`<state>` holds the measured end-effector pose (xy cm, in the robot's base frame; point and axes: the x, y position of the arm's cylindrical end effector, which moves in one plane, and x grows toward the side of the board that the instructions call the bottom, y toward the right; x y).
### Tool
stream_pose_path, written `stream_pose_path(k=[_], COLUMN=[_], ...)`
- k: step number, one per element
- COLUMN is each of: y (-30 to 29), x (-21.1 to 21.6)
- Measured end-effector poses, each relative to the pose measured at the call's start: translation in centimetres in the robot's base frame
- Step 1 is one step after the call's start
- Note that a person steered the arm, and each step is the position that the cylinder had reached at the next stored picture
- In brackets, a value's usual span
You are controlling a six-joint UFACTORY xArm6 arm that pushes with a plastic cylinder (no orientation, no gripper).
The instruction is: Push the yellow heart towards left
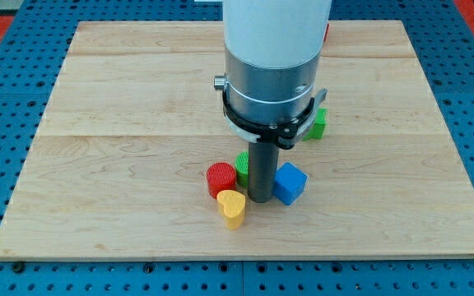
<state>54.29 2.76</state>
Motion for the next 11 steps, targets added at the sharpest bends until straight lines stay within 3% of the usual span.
stream_pose_path(k=[5,8,10,11], y=[3.3,-2.3,-10.3,-11.0], x=[0.2,3.6,2.6,2.6])
